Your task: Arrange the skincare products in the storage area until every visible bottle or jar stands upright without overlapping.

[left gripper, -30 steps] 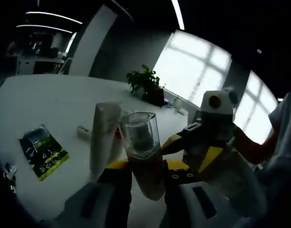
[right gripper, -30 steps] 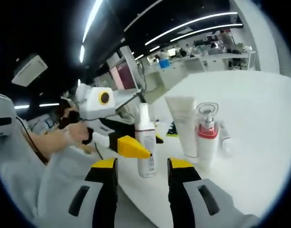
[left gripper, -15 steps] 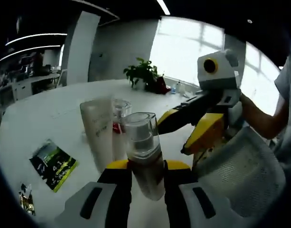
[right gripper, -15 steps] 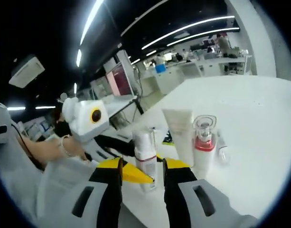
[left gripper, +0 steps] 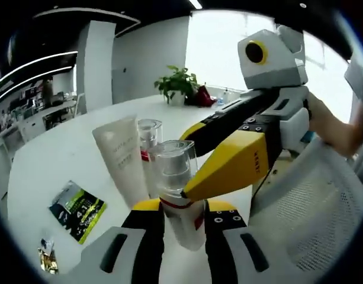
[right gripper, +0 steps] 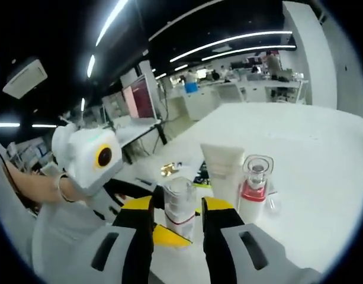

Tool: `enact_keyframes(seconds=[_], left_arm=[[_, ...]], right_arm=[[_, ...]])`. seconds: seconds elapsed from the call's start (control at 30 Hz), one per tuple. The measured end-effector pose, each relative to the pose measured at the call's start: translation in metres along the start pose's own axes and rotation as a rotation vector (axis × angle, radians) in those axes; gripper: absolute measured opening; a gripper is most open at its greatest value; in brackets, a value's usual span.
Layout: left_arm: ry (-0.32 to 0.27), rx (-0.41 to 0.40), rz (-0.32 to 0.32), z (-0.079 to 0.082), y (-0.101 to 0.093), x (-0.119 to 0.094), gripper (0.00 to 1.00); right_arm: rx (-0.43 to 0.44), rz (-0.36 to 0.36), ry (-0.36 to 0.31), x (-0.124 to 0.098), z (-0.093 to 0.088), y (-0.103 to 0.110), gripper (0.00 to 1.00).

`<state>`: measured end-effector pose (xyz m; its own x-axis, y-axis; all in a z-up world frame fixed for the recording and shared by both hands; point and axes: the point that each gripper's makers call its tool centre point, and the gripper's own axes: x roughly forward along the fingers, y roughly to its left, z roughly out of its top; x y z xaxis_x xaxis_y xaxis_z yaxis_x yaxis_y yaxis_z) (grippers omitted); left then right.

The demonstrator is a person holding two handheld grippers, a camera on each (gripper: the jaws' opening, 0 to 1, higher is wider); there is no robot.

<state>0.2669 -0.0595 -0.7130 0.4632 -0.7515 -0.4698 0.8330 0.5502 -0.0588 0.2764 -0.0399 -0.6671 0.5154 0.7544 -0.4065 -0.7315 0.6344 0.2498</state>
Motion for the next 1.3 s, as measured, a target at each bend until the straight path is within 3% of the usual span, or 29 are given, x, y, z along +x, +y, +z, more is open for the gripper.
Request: enact_keyframes(seconds=[0.3, 0.73, 0.9, 0.93, 1.3], left_arm=[[0.028, 0.097, 0.022, -0.001, -0.007, 0.003, 0.20], [0.042, 0.134, 0.014, -0.004, -0.010, 0.006, 0.21], [0.028, 0.189, -0.002, -0.005, -0.011, 0.007, 0.23], [0.007, 0.242, 0.003, -0.002, -0.009, 0.008, 0.23], [0.025, 0.193, -0.034, -0.008, -0.008, 0.009, 0.25]], right_arm=[[0.010, -0.021, 0.004, 0.004, -0.003, -0.001, 0.27], [-0.048, -0.033, 0.021, 0.004, -0.008, -0.002, 0.22], [-0.051, -0.020, 0.030, 0.003, -0.010, -0.002, 0.22], [-0.060, -0.019, 0.026, 0.002, -0.008, -0.002, 0.22], [-0.127, 0.007, 0.057, 0.003, -0.013, 0.001, 0.21]])
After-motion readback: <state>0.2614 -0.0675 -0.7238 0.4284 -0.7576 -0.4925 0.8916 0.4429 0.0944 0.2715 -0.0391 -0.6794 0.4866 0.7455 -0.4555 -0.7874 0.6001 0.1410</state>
